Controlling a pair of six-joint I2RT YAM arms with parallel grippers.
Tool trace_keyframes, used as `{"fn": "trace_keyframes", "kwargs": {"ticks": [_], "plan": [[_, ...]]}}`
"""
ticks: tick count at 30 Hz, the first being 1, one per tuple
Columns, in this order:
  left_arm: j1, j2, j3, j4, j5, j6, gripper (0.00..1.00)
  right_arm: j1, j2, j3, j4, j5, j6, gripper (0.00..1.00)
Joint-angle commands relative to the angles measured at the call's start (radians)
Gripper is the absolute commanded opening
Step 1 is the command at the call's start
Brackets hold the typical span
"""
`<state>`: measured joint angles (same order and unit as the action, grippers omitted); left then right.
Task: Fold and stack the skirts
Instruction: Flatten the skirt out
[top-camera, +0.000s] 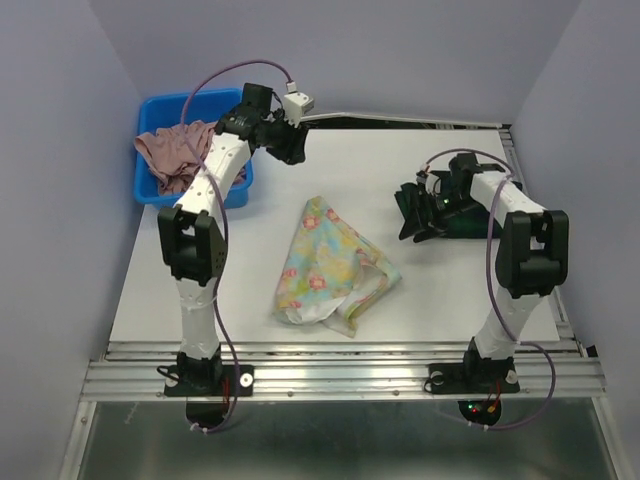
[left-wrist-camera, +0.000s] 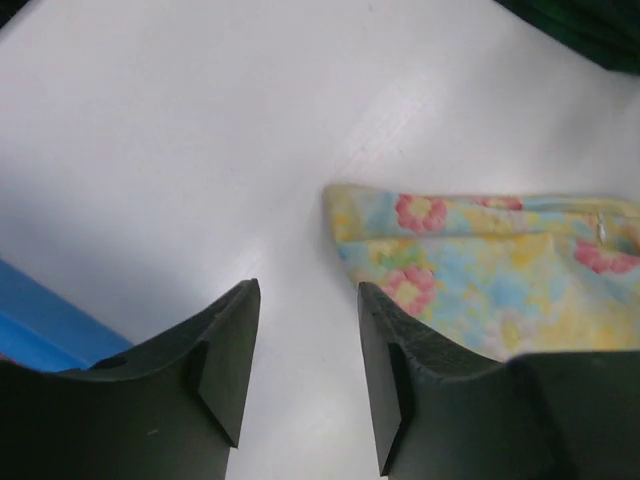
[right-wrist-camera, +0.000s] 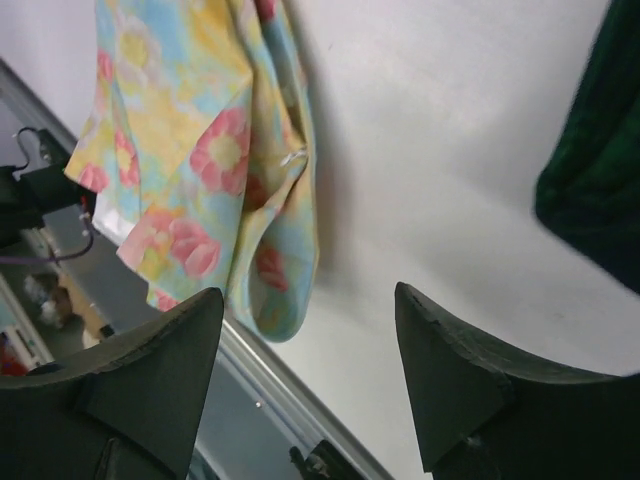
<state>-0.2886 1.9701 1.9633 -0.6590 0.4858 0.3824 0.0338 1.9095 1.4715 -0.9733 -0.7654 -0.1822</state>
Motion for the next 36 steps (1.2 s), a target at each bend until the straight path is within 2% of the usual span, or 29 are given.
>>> {"fn": "trace_keyframes", "kwargs": {"ticks": [1,5,7,15,24,30,34,36], "plan": [[-0.015,0.234,0.215,-0.125,-0.009,-0.08,0.57,0.005,-0.027,-0.117,-0.073,-0.101,-0.026,0.73],[-0.018,0.361,0.391,-0.155,-0.03,-0.074,0.58,0.005,-0.029,-0.213,-0.088,-0.112,-0.082,0.72],[-0.02,0.4,0.405,-0.153,-0.023,-0.076,0.58,0.005,-0.015,-0.224,-0.102,-0.127,-0.103,0.72],[-0.057,0.417,0.266,-0.05,0.056,-0.079,0.58,0.005,0.054,-0.266,-0.041,-0.152,-0.069,0.66],[-0.073,0.498,0.261,-0.056,0.054,-0.089,0.56,0.024,0.077,-0.277,0.031,-0.146,-0.037,0.58],[-0.075,0.484,0.223,-0.051,0.027,-0.083,0.53,0.025,0.063,-0.27,-0.008,-0.157,-0.065,0.62],[-0.075,0.47,0.198,-0.039,0.019,-0.083,0.5,0.025,0.005,-0.298,-0.022,-0.143,-0.04,0.66],[-0.075,0.466,0.189,-0.039,0.02,-0.085,0.49,-0.014,-0.036,-0.306,-0.016,-0.127,-0.028,0.69]]}}
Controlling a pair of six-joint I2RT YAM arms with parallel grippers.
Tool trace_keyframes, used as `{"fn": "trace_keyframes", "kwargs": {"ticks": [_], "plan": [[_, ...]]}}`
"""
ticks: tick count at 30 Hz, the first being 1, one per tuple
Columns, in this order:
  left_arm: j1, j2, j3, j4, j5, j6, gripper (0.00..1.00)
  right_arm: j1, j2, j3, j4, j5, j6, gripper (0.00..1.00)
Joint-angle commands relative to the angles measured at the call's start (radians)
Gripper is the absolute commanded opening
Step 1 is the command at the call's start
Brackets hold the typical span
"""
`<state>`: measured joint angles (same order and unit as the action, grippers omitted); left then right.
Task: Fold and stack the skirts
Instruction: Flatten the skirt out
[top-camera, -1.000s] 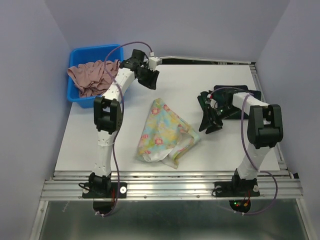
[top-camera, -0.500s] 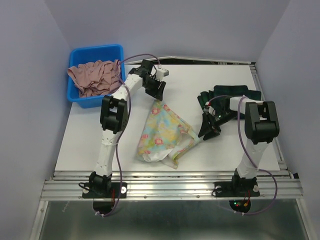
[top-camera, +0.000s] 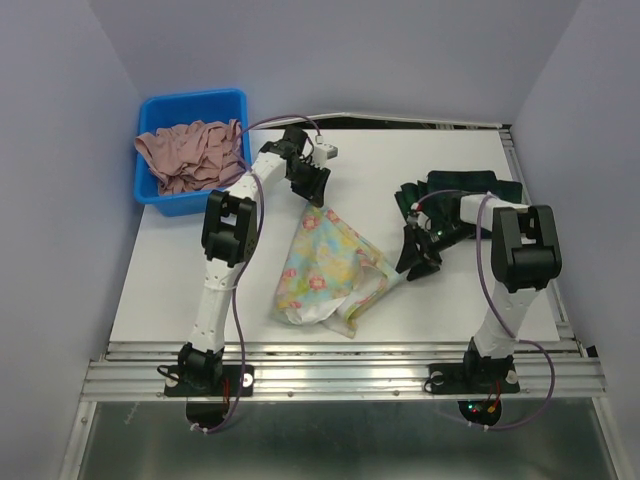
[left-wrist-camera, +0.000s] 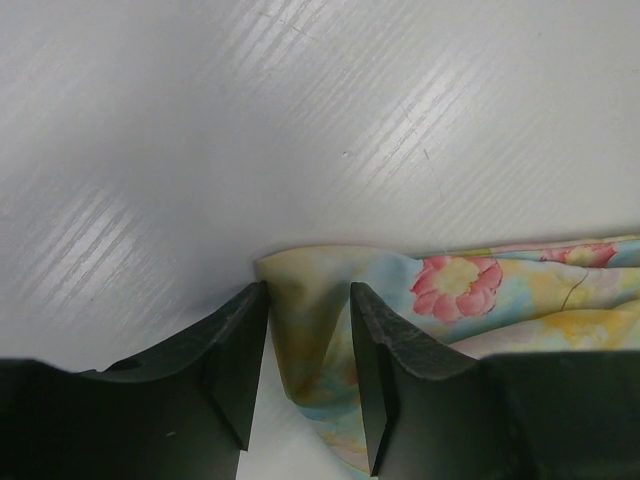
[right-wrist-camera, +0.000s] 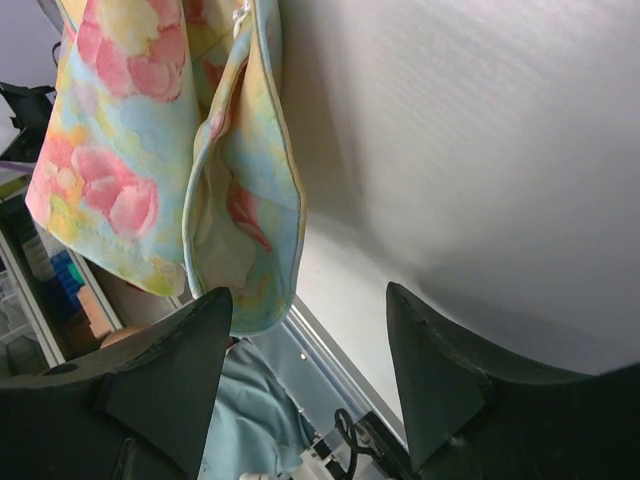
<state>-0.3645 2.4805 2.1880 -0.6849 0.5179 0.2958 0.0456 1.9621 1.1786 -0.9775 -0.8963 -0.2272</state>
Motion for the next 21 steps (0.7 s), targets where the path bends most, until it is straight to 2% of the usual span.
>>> {"fn": "trace_keyframes", "kwargs": {"ticks": [1,9,13,17,21], "plan": [[0.001,-0.048,-0.04,-0.012,-0.01,0.002,0.49,-0.039,-0.101,-0.007,-0.006,0.011,0.029,0.69],[0.001,-0.052,-0.05,0.002,-0.015,-0.003,0.46,-0.076,-0.12,0.032,0.019,-0.142,0.083,0.75],[0.001,-0.052,-0.051,0.002,-0.015,-0.001,0.46,-0.056,-0.101,-0.005,0.02,-0.145,0.065,0.76],[0.001,-0.049,-0.048,-0.008,0.007,0.009,0.45,0.022,-0.091,-0.06,0.062,-0.125,0.074,0.77],[0.001,-0.049,-0.05,-0.015,0.021,0.017,0.42,0.057,-0.066,-0.083,0.101,-0.089,0.086,0.73]]}}
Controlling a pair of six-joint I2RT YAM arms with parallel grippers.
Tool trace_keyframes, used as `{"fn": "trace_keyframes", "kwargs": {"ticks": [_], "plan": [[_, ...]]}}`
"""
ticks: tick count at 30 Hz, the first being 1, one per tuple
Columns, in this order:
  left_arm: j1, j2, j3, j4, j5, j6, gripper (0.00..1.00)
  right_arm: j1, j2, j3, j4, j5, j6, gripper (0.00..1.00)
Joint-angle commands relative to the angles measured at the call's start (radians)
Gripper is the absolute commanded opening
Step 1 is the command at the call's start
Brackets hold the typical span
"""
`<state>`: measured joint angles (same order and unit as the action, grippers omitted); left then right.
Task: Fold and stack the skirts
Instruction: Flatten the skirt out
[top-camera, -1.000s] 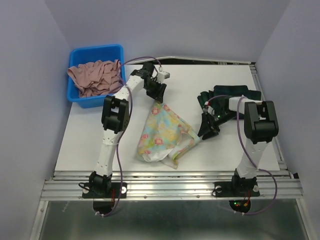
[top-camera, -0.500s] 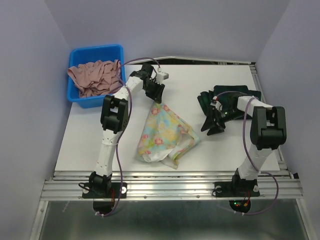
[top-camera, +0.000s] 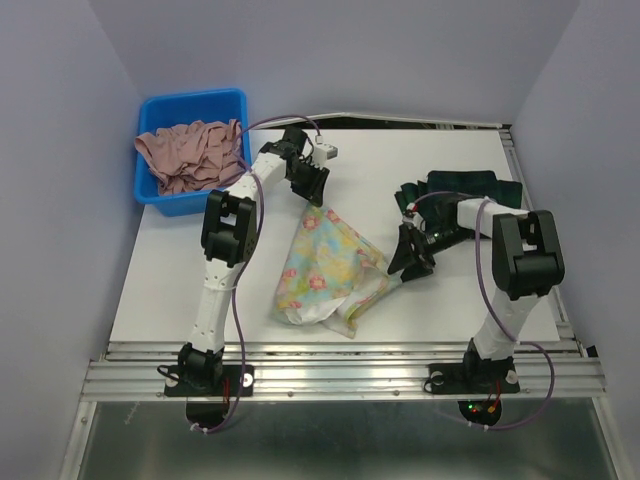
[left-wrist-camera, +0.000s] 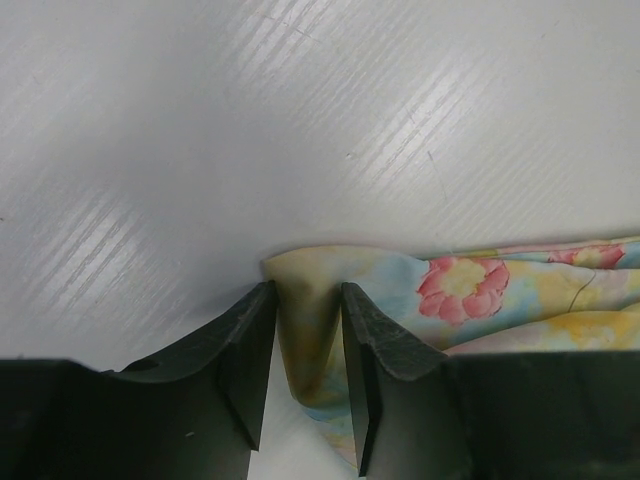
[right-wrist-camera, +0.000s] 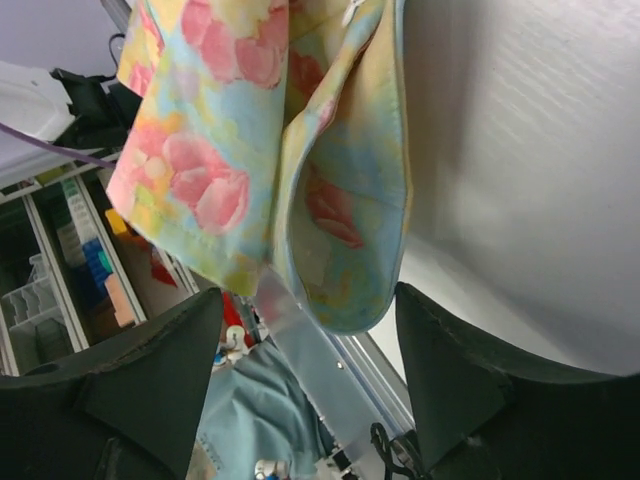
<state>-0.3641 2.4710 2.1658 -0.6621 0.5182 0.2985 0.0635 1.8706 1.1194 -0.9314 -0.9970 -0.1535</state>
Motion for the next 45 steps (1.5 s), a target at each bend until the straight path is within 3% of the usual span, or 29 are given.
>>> {"fn": "trace_keyframes", "kwargs": {"ticks": [1,5,6,10,12,14,15,16,23,30,33,37,45], "plan": [[0.001,-0.038,-0.029,-0.04,0.02,0.014,0.41,0.039,0.033,-0.026,0.059,0.015,0.014,0.71],[0.001,-0.04,-0.029,-0.047,0.031,0.021,0.34,0.039,0.055,-0.023,0.082,0.034,0.035,0.56],[0.001,-0.043,-0.032,-0.045,0.031,0.022,0.29,0.039,0.055,-0.023,0.094,0.038,0.042,0.5],[0.001,-0.047,-0.035,-0.044,0.032,0.019,0.21,0.039,0.039,-0.023,0.101,0.06,0.048,0.43],[0.001,-0.049,-0.034,-0.042,0.043,0.019,0.15,0.039,0.027,-0.023,0.103,0.067,0.048,0.32],[0.002,-0.058,-0.031,-0.041,0.055,0.014,0.03,0.039,0.018,-0.021,0.103,0.083,0.043,0.2],[0.007,-0.064,-0.026,-0.037,0.077,0.013,0.0,0.039,0.006,-0.01,0.103,0.098,0.045,0.07],[0.01,-0.073,-0.021,-0.036,0.089,0.01,0.0,0.039,-0.002,-0.01,0.102,0.107,0.045,0.01],[0.06,-0.259,0.017,0.008,0.135,0.004,0.0,0.039,-0.093,0.18,0.036,0.263,-0.012,0.01],[0.131,-0.501,-0.13,0.128,0.21,0.03,0.0,0.029,-0.163,0.434,-0.021,0.483,-0.055,0.01],[0.142,-0.605,-0.243,0.151,0.24,0.082,0.0,0.029,-0.182,0.57,-0.056,0.561,-0.092,0.01],[0.149,-0.795,-0.424,0.182,0.273,0.18,0.0,0.029,-0.226,0.625,-0.095,0.586,-0.145,0.01],[0.149,-1.164,-0.949,0.191,0.318,0.549,0.0,0.029,-0.373,0.4,-0.145,0.463,-0.241,0.01]]}}
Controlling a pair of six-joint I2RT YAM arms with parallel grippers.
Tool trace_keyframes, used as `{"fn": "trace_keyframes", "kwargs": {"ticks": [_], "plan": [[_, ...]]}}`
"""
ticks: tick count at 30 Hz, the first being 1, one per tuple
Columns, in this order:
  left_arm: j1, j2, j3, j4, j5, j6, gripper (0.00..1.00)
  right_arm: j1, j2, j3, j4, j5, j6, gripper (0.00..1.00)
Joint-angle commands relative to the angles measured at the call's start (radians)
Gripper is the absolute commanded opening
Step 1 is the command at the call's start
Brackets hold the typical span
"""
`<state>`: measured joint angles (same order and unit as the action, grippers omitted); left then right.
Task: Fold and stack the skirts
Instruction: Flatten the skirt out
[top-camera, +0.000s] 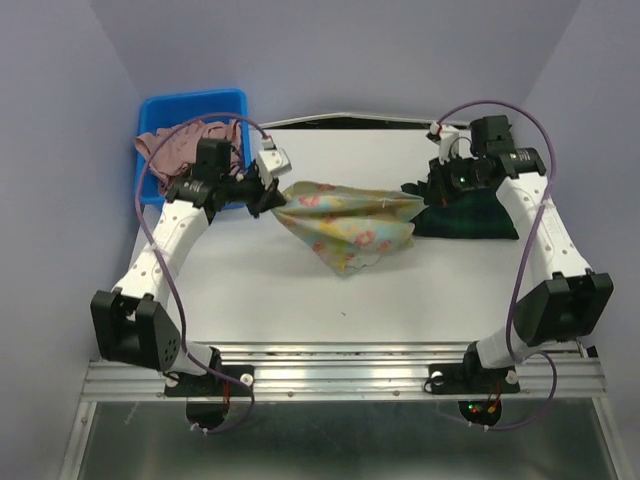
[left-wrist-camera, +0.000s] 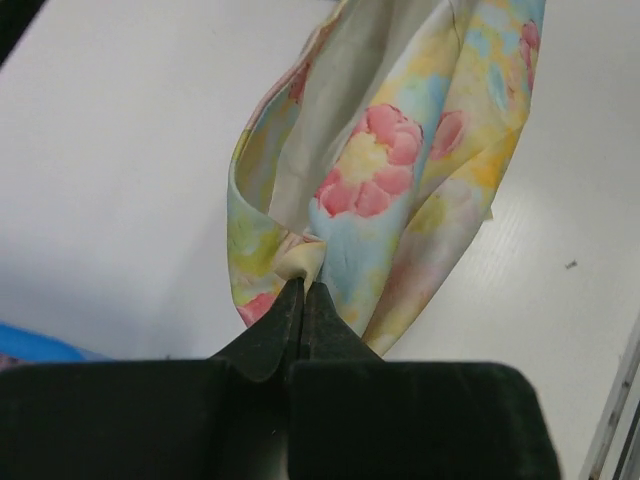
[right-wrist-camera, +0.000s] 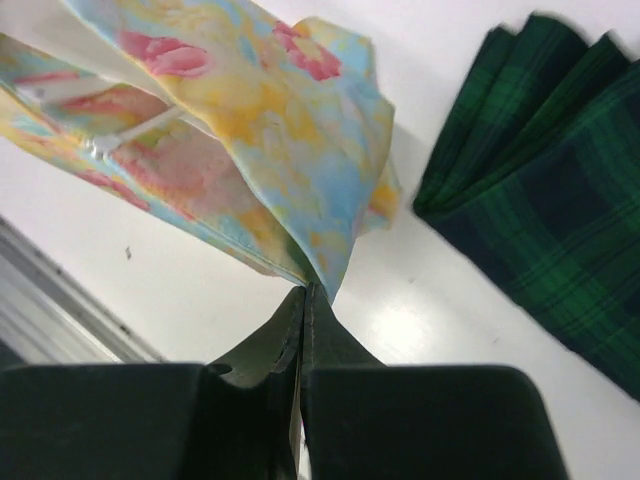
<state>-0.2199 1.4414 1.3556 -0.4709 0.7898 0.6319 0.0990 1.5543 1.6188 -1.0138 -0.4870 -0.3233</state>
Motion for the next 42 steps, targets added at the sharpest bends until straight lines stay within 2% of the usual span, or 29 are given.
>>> {"fn": "trace_keyframes", "kwargs": {"ticks": [1,4,7,8,9,13,14,15,18,21,22,24,27,32,38,42], "plan": [[0.005,-0.174,-0.241,0.008,0.045,0.273,0.01,-0.007,-0.077,-0.124,-0.074,-0.07,-0.08,0.01],[0.005,-0.327,-0.411,0.014,0.037,0.371,0.05,0.046,-0.105,-0.235,-0.111,-0.148,-0.109,0.01],[0.002,-0.389,-0.542,-0.003,0.013,0.43,0.12,0.108,-0.138,-0.39,-0.086,-0.163,-0.1,0.01],[0.001,-0.412,-0.565,-0.011,0.008,0.46,0.19,0.134,-0.148,-0.428,-0.065,-0.151,-0.082,0.01],[0.001,-0.421,-0.599,-0.035,0.002,0.477,0.34,0.186,-0.17,-0.462,-0.022,-0.141,-0.073,0.01],[0.001,-0.449,-0.621,-0.046,0.008,0.434,0.58,0.272,-0.191,-0.545,0.069,-0.09,-0.036,0.01],[-0.001,-0.455,-0.616,-0.051,0.012,0.427,0.61,0.283,-0.183,-0.547,0.073,-0.09,-0.028,0.01],[-0.001,-0.457,-0.612,-0.055,0.017,0.414,0.74,0.297,-0.163,-0.547,0.081,-0.09,-0.023,0.01],[-0.003,-0.451,-0.589,-0.077,0.014,0.405,0.75,0.308,-0.143,-0.545,0.107,-0.075,-0.011,0.01],[-0.012,-0.42,-0.55,-0.19,0.02,0.488,0.75,0.317,-0.128,-0.534,0.119,-0.064,-0.006,0.01],[-0.019,-0.402,-0.534,-0.231,0.02,0.565,0.75,0.317,-0.125,-0.531,0.118,-0.064,-0.007,0.01],[-0.067,-0.392,-0.532,-0.281,-0.024,0.609,0.75,0.317,-0.123,-0.531,0.118,-0.059,-0.007,0.01],[-0.136,-0.398,-0.547,-0.247,-0.119,0.669,0.75,0.317,-0.122,-0.542,0.115,-0.052,-0.01,0.01],[-0.212,-0.371,-0.533,-0.212,-0.193,0.808,0.75,0.317,-0.129,-0.55,0.115,-0.039,-0.008,0.01],[-0.334,-0.247,-0.526,-0.149,-0.27,0.831,0.76,0.317,-0.129,-0.548,0.112,-0.039,-0.013,0.01],[-0.351,-0.184,-0.524,-0.092,-0.294,0.842,0.75,0.317,-0.134,-0.557,0.112,-0.032,-0.022,0.01]]}}
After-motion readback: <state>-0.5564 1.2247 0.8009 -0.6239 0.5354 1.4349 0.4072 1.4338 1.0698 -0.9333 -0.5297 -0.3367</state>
